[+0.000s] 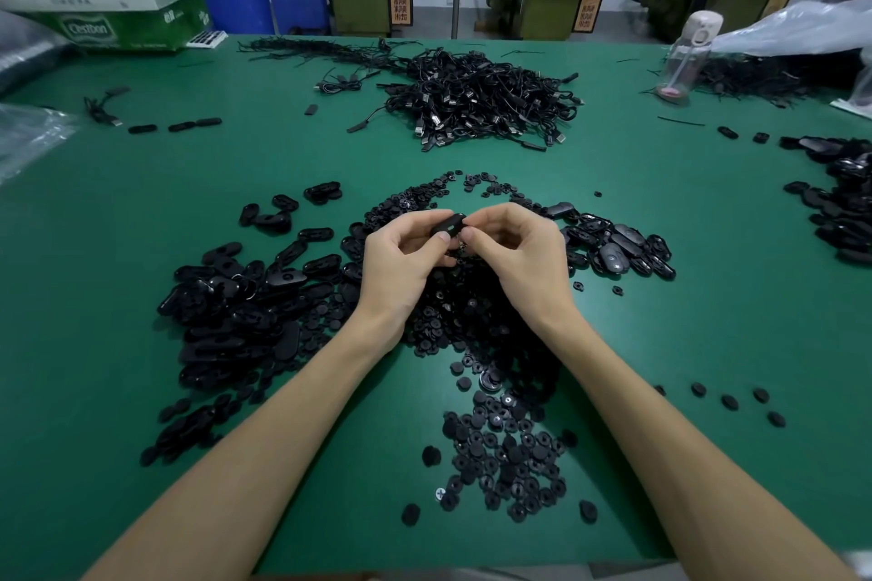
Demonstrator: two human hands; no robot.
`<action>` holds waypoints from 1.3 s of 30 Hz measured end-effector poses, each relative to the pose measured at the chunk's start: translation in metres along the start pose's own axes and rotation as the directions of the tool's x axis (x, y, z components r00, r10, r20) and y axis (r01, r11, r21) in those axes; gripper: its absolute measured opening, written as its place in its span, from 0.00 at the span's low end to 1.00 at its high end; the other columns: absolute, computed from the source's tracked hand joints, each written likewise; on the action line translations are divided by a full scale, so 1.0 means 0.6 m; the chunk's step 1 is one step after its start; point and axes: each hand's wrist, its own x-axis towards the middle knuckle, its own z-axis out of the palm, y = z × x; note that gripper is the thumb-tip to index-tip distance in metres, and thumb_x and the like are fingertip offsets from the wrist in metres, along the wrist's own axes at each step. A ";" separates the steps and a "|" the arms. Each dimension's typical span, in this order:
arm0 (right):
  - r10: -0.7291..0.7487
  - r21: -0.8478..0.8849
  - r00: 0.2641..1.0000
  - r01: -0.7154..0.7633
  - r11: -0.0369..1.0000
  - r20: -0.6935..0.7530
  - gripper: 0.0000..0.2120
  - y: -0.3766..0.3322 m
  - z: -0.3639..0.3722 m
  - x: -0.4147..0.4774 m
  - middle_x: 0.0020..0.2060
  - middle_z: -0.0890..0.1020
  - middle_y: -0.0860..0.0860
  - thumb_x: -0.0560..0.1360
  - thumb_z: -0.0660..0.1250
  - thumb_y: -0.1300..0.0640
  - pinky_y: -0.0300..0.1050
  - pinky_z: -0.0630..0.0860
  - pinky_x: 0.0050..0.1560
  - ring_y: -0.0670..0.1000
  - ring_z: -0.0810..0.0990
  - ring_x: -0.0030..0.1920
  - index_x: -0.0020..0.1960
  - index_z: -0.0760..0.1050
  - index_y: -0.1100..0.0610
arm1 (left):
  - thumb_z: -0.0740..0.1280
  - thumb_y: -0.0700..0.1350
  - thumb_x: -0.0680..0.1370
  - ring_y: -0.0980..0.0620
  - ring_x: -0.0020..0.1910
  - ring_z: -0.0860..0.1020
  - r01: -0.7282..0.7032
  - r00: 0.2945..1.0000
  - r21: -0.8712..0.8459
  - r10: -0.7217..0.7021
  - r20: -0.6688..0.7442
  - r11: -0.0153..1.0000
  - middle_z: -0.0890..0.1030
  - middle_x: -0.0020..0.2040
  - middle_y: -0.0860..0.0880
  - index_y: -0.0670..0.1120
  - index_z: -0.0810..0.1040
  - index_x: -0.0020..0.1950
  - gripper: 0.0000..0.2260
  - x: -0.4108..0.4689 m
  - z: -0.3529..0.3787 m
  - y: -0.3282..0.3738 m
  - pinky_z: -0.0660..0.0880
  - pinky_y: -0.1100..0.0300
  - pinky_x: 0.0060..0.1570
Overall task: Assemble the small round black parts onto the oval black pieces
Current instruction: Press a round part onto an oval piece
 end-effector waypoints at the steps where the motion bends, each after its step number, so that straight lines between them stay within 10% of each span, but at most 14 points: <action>1: 0.003 0.004 1.000 -0.003 1.000 0.003 0.03 0.000 0.000 -0.001 0.40 0.88 0.48 0.77 0.75 0.62 0.48 0.83 0.52 0.47 0.87 0.43 0.50 0.84 0.57 | 0.70 0.33 0.80 0.51 0.48 0.87 -0.002 1.000 -0.004 0.002 -0.001 1.000 0.88 0.50 0.48 0.39 0.84 0.60 0.10 0.000 0.000 0.000 0.82 0.61 0.45; 9: 0.067 0.266 0.997 -0.073 0.961 0.032 0.02 -0.005 -0.006 0.004 0.38 0.86 0.47 0.77 0.75 0.63 0.34 0.77 0.41 0.43 0.83 0.39 0.49 0.84 0.59 | 0.71 0.33 0.80 0.49 0.48 0.87 -0.003 1.000 -0.008 0.003 -0.023 1.000 0.88 0.49 0.46 0.38 0.84 0.60 0.10 0.000 -0.001 -0.001 0.82 0.60 0.46; 39: 0.129 0.535 0.957 -0.253 0.806 0.259 0.05 -0.018 -0.003 0.000 0.45 0.86 0.58 0.78 0.72 0.64 0.41 0.78 0.43 0.50 0.82 0.40 0.54 0.83 0.60 | 0.74 0.38 0.79 0.53 0.43 0.86 0.015 1.000 -0.026 -0.015 -0.014 1.000 0.88 0.44 0.48 0.41 0.85 0.57 0.08 0.001 0.000 -0.001 0.82 0.61 0.45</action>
